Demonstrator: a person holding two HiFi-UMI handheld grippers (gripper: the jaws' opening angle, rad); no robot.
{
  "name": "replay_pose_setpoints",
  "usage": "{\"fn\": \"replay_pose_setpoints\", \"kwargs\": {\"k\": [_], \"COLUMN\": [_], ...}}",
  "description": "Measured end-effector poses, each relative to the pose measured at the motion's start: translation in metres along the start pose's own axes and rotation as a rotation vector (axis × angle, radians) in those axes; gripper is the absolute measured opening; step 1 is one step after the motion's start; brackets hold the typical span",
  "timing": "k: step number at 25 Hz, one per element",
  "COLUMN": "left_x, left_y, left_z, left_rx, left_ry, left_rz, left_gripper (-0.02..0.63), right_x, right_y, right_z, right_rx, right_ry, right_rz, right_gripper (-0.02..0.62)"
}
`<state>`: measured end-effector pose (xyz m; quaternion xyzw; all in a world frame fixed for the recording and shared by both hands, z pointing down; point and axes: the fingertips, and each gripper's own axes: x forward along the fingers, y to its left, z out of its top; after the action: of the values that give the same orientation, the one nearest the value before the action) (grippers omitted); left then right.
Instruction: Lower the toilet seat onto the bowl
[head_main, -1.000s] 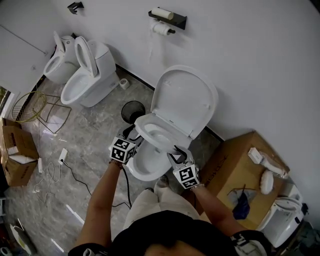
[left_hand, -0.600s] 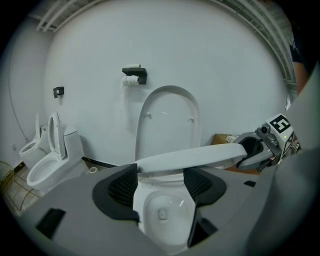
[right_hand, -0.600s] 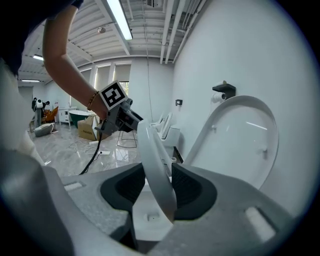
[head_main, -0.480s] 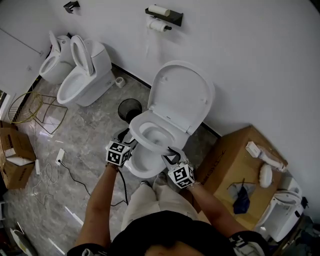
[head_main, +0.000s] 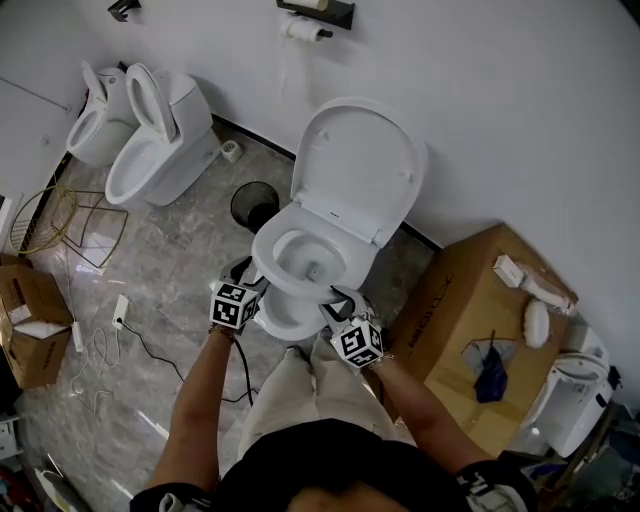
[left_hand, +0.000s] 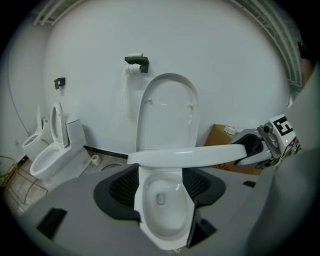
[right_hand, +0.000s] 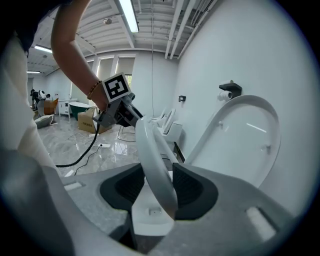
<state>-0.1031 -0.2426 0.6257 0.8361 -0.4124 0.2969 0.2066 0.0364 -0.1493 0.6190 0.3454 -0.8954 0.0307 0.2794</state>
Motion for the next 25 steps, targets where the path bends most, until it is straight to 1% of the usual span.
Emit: {"fn": "replay_pose_setpoints", "kwargs": {"k": [4,8,13,15,17,19,21,22,25], "left_x": [-0.004,-0.003,0.006,0.009,0.010,0.010,0.008,0.007,-0.006], "left_y": [-0.002,-0.007,-0.017,-0.019,-0.019,-0.019,-0.016,-0.013,0.001], "left_z": [-0.019,-0.035,-0.049,-0.054,-0.061,-0.073,-0.086,-0.092,-0.110], "left_rx": [-0.030,-0.026,-0.002,-0.012,-0.042,-0.096,-0.192,-0.262,-0.524], "left_ry": [0.023,0.039,0.066,0.063,0.060,0.059,0.046,0.031,-0.043], "left_rz": [-0.012,-0.024,-0.048,-0.054,-0.070,-0.097,-0.120,-0.127,-0.130], "left_gripper": [0.264,0.219,0.216,0.216,0.216,0.216,0.216,0.216,0.216], "right_x": [0.002,0.005,0.008,0.008,0.010,0.012,0.015,0.017,0.021], "right_y": [0.015,0.027,0.037,0.039,0.043,0.050,0.056,0.058,0.066], "right_z": [-0.008,-0.016,-0.025,-0.028,-0.032,-0.037,-0.044,-0.047,-0.058], "right_rx": [-0.014,-0.045,-0.062,-0.068,-0.082,-0.100,-0.122,-0.133,-0.154], "right_ry": [0.019,0.039,0.049,0.048,0.051,0.057,0.061,0.063,0.087], "right_rz": [0.001,0.010,0.007,0.008,0.014,0.021,0.020,0.016,-0.001], "right_gripper": [0.166,0.167,0.167,0.169,0.169,0.169,0.170,0.170,0.169]}}
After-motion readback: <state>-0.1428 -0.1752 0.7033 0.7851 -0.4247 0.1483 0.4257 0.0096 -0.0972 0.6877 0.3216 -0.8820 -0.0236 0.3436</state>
